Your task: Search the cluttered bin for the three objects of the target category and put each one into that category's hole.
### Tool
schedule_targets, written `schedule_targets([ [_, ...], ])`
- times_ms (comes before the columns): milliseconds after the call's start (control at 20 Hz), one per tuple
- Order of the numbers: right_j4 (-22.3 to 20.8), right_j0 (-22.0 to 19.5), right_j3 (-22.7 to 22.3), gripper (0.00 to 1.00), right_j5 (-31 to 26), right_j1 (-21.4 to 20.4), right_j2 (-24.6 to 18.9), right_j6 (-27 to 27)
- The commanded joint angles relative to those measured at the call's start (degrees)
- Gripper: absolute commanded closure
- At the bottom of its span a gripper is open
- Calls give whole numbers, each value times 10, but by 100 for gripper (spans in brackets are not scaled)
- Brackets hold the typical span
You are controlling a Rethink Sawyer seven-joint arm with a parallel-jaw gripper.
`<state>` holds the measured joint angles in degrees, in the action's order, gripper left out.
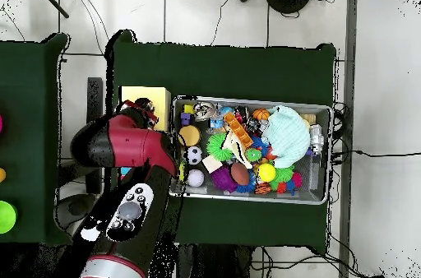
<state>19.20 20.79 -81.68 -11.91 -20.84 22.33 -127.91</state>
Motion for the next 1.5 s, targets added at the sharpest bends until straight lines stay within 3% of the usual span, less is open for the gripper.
schedule_targets([
  [50, 6, -18, 8, 100, -3, 27, -56, -77],
  [100, 7, -18, 4, 0, 1, 25, -57, -80],
  [300, 24, -2, 4, 0, -21, 30, -36, -104],
  [800, 25, 0, 4, 0, -41, 25, -36, -98],
  [850, 26, 3, 3, 100, -40, 26, -34, -101],
  [1500, 26, -1, -3, 100, -43, 18, -40, -96],
])
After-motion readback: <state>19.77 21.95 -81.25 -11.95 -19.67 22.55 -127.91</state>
